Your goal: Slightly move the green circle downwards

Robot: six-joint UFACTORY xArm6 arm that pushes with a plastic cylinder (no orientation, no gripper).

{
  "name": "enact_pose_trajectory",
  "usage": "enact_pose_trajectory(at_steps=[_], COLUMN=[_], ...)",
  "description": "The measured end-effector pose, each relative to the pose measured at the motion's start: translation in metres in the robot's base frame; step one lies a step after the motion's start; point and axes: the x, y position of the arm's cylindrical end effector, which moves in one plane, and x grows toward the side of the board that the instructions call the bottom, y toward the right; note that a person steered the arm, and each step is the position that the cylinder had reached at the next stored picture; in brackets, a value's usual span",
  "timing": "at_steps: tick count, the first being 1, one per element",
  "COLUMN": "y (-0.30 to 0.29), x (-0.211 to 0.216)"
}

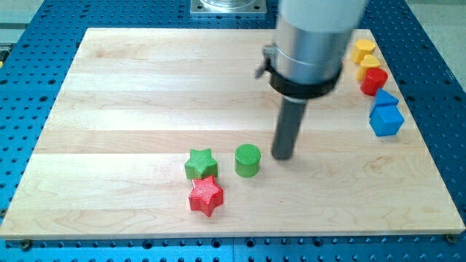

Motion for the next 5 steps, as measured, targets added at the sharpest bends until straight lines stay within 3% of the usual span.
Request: enact_pose_trajectory(at_steps=[2,3,4,5], y=[-0.062,-0.063,-0.048,-0.002], x=[0.013,0.013,-0.007,0.030])
